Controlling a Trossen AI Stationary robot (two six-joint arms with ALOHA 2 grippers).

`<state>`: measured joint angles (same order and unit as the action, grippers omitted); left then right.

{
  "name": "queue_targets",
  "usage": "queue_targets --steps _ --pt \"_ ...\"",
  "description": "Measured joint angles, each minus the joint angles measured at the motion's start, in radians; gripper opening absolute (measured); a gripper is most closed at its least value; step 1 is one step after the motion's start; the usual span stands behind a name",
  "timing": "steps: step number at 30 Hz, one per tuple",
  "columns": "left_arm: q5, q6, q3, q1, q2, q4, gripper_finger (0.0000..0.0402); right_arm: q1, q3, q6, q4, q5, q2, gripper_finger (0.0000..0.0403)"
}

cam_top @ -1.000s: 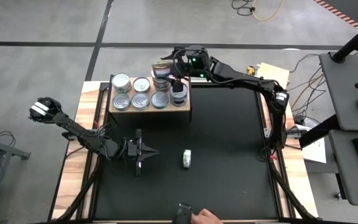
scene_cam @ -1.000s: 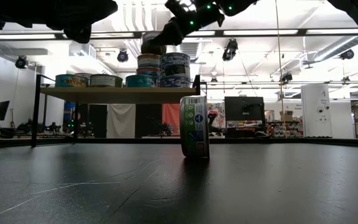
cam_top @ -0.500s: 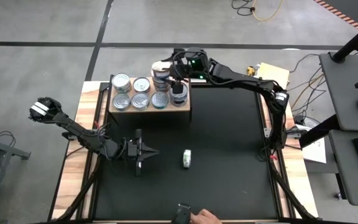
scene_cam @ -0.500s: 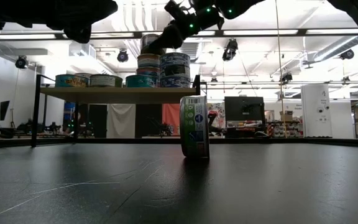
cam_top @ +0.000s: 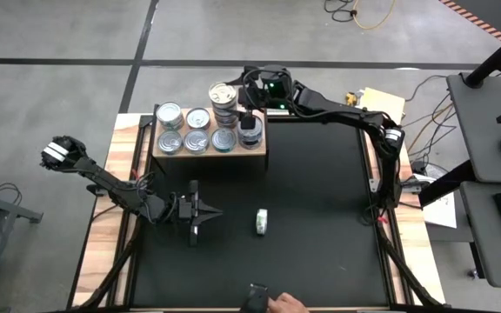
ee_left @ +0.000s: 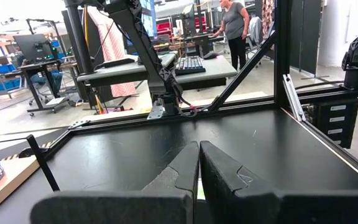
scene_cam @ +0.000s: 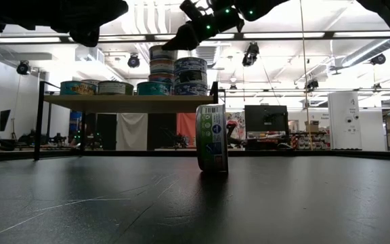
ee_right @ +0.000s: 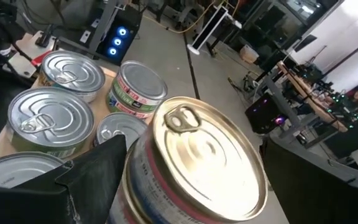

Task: Stack canned seafood by type on shelf
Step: Stack the green/white tuna can on top of the other green/white tuna can on the shelf

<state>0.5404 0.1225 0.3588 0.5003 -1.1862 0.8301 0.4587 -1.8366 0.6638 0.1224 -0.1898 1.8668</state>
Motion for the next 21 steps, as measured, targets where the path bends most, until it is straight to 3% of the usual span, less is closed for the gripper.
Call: queue_targets --steps 10,21 --pt "0.0 -0.008 0.0 0.0 0.0 0.0 0.0 -0.024 -0.008 -0.114 0.106 0.006 -0.082 0.0354" --pt "-0.001 -0.034 0.0 0.0 0.0 0.0 0.0 -0.098 -0.008 -0.354 0.516 0.007 -0.231 0.0343"
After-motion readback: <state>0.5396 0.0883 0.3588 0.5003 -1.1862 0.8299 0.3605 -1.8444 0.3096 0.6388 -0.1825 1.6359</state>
